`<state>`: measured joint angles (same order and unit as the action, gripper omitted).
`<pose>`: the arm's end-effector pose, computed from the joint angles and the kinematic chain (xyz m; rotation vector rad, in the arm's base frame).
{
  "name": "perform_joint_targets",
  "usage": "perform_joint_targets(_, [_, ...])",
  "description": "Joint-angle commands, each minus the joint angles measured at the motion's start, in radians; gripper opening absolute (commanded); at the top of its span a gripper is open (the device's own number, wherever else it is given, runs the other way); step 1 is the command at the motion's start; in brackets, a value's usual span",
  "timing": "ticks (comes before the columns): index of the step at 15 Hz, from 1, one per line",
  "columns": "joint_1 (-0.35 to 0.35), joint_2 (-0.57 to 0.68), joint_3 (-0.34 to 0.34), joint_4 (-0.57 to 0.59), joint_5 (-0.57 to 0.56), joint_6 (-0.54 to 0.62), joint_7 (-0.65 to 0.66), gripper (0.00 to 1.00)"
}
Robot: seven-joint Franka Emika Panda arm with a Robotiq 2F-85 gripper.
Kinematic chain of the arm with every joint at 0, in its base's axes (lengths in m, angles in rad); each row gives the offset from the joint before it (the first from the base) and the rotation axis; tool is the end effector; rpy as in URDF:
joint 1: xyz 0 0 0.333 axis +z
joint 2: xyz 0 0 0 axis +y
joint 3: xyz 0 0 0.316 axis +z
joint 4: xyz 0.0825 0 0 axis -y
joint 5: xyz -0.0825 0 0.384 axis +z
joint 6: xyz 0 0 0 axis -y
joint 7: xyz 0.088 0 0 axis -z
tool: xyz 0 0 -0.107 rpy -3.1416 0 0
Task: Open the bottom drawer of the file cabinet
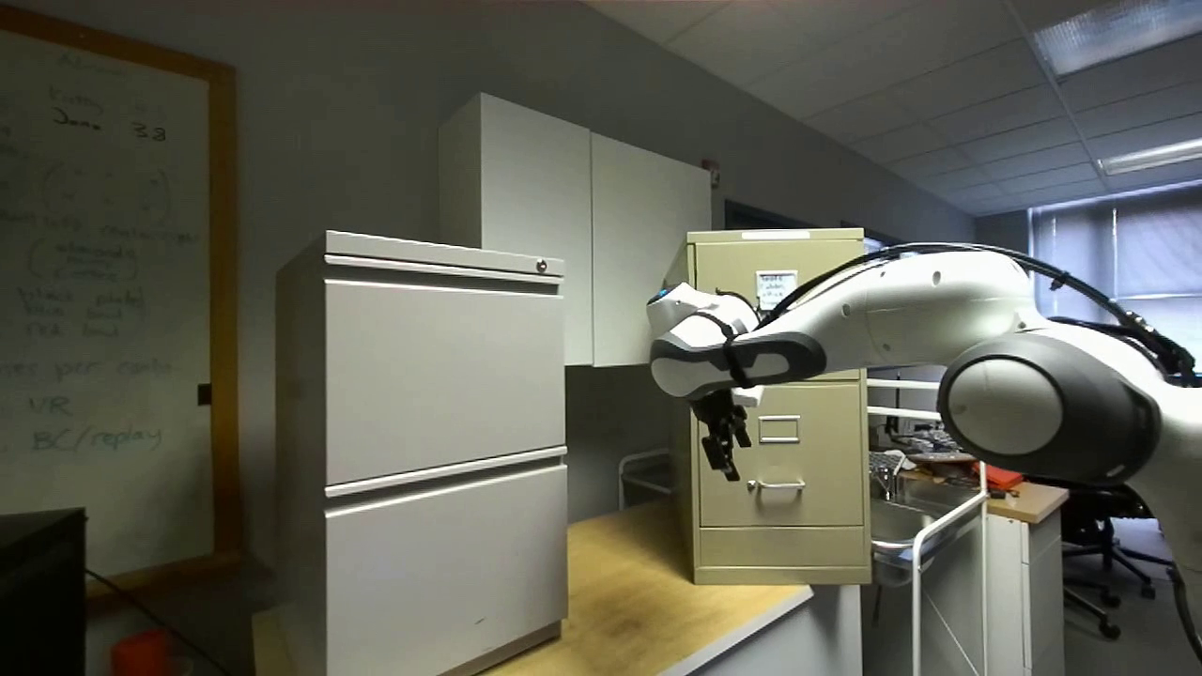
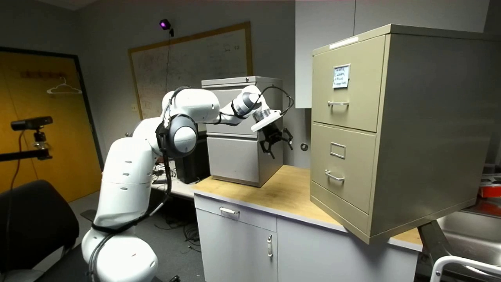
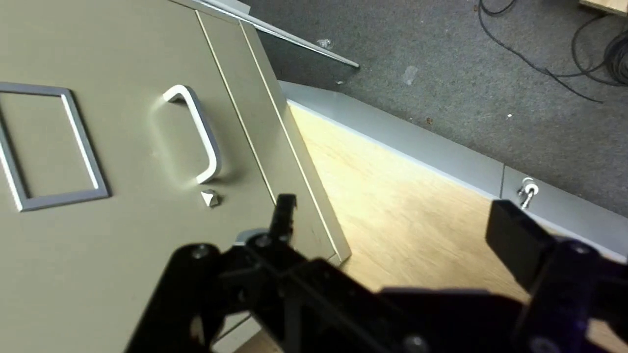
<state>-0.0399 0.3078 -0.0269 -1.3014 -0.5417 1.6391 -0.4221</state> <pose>0.6483 -0.0925 0.5874 2.5499 0.4987 -0.1390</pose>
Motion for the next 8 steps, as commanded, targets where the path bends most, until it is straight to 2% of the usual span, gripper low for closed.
perform_joint_targets(1, [-0.036, 0.127, -0.033, 0.179, 0.03, -0.041, -0.077, 1.0])
perform_joint_targets(8, [-0.115, 0.264, -0.076, 0.318, 0.062, -0.05, -0.136, 1.0])
